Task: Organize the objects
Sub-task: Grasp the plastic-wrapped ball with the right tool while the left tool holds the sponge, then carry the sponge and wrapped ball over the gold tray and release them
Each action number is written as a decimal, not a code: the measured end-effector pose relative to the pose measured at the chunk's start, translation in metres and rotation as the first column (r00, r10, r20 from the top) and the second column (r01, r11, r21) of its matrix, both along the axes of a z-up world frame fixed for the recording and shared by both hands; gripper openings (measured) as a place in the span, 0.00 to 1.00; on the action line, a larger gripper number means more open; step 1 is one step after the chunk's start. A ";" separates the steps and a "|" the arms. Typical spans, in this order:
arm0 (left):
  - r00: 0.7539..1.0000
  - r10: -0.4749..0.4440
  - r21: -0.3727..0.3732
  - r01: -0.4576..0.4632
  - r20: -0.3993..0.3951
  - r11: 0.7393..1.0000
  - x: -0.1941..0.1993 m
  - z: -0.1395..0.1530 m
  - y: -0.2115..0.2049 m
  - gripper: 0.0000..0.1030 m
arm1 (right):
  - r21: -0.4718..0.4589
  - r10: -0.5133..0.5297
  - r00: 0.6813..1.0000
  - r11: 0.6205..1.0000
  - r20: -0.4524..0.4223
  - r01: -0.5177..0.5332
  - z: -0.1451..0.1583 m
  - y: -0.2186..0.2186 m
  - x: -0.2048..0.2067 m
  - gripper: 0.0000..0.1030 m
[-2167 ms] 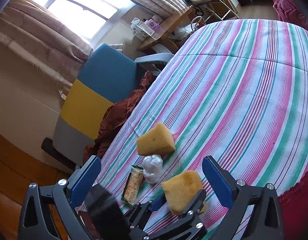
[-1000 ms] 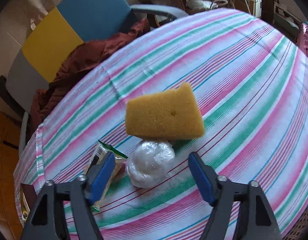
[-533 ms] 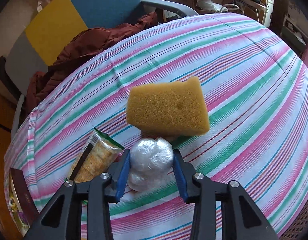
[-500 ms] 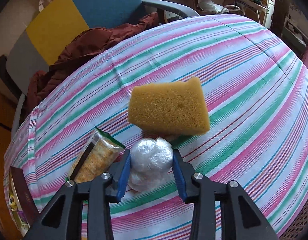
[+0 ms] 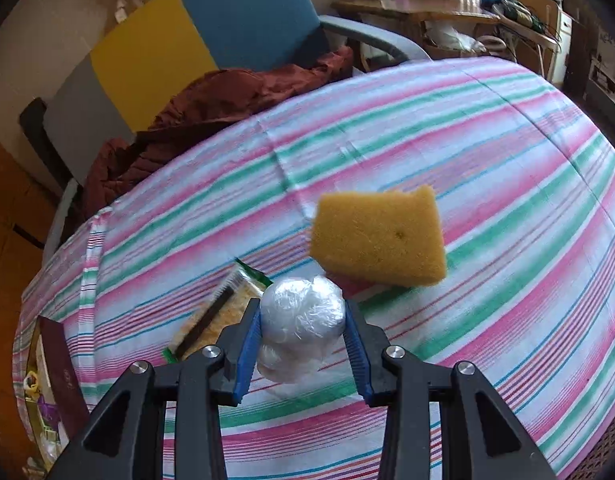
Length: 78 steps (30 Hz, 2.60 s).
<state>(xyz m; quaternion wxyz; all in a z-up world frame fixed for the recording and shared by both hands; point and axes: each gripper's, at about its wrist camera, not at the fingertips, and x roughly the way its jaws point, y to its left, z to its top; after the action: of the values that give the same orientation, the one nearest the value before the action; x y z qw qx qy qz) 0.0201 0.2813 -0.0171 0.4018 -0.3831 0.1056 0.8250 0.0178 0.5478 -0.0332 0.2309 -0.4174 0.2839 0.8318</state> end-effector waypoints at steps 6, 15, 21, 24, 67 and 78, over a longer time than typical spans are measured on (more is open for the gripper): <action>0.988 0.124 0.008 -0.124 -0.096 0.992 -0.007 0.034 -0.030 0.55 | 0.072 0.074 0.996 0.995 -0.051 -0.070 0.015 -0.018 -0.005 0.38; 0.962 0.224 0.009 -0.225 -0.154 0.974 -0.009 0.049 -0.075 0.55 | 0.141 0.118 0.989 0.984 -0.088 -0.105 0.025 -0.034 -0.004 0.38; 0.952 0.265 0.007 -0.267 -0.151 0.964 -0.012 0.046 -0.098 0.56 | 0.120 0.151 0.984 0.983 -0.098 -0.139 0.026 -0.047 -0.005 0.38; 0.949 0.284 0.011 -0.285 -0.134 0.958 -0.014 0.043 -0.110 0.56 | 0.108 0.169 0.981 0.981 -0.092 -0.159 0.028 -0.057 -0.005 0.38; 0.800 0.557 0.185 -0.595 0.224 0.782 -0.069 0.019 -0.277 0.58 | 0.011 0.637 0.764 0.769 -0.104 -0.640 0.025 -0.308 -0.036 0.78; 0.771 0.580 0.146 -0.626 0.262 0.766 -0.092 0.002 -0.263 0.79 | 0.164 0.683 0.727 0.728 -0.079 -0.666 0.033 -0.336 -0.019 0.95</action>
<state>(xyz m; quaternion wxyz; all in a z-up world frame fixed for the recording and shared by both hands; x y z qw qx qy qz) -0.0720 0.0186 -0.0150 0.1631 -0.4301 -0.1586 0.8736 -0.0010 0.2116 0.0001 -0.0815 -0.4201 0.0750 0.9007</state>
